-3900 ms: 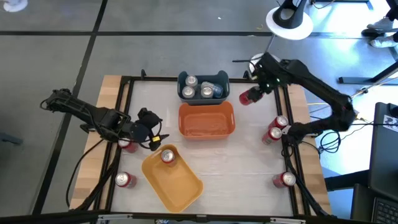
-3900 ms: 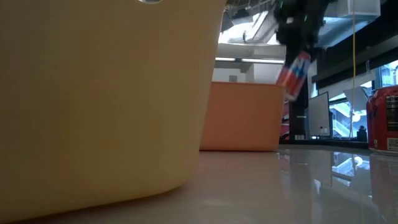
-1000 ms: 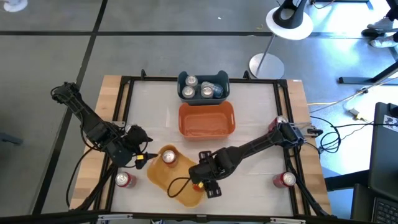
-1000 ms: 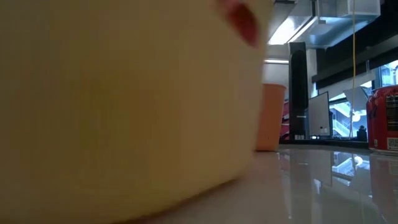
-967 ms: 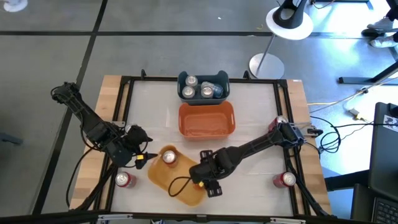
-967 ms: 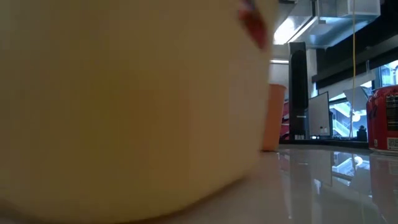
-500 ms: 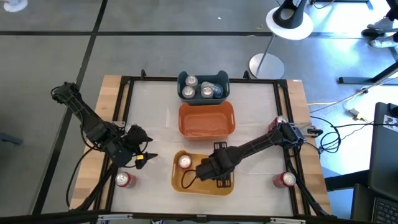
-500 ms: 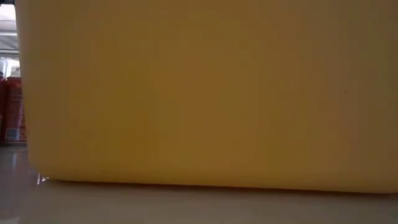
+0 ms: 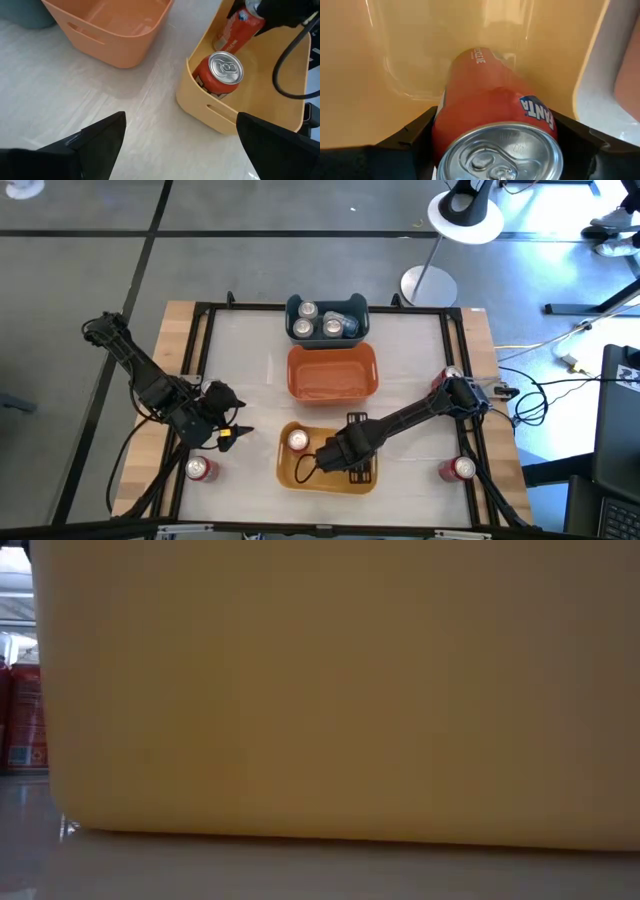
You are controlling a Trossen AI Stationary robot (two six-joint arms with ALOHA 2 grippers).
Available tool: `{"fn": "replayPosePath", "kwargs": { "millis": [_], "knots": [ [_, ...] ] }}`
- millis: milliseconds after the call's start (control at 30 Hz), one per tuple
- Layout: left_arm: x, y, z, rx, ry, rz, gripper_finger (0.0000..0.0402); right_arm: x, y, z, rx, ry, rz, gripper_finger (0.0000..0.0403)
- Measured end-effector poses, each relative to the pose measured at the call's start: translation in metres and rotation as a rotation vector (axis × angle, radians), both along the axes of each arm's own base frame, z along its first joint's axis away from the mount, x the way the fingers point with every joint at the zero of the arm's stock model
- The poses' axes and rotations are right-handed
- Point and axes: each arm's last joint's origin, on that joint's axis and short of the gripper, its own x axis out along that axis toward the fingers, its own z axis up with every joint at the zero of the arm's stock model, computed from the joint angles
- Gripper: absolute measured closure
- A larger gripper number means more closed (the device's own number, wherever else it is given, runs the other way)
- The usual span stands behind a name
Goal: Sort soda cans
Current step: Put the top orange soda can into the yellow bin, then put the bottom orange soda can into the yellow bin
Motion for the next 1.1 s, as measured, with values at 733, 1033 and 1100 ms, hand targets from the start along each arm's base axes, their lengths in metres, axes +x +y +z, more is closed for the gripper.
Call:
{"fn": "replayPosePath", "kwargs": {
  "millis": [733,1033,1100],
  "knots": [
    [0.010,0.008,0.021,-0.077,0.044,-0.102,0.0035,-0.003,0.014,0.091,-0.002,-0.283,-0.021,0.0032],
    [-0.006,-0.009,0.043,-0.458,0.212,-0.193,0.0035,0.002,0.018,0.099,-0.117,-0.438,-0.025,0.0032],
    [-0.012,-0.018,0.038,-0.509,0.278,-0.178,0.0035,0.003,0.018,0.098,-0.110,-0.436,-0.025,0.0032]
  ]
}}
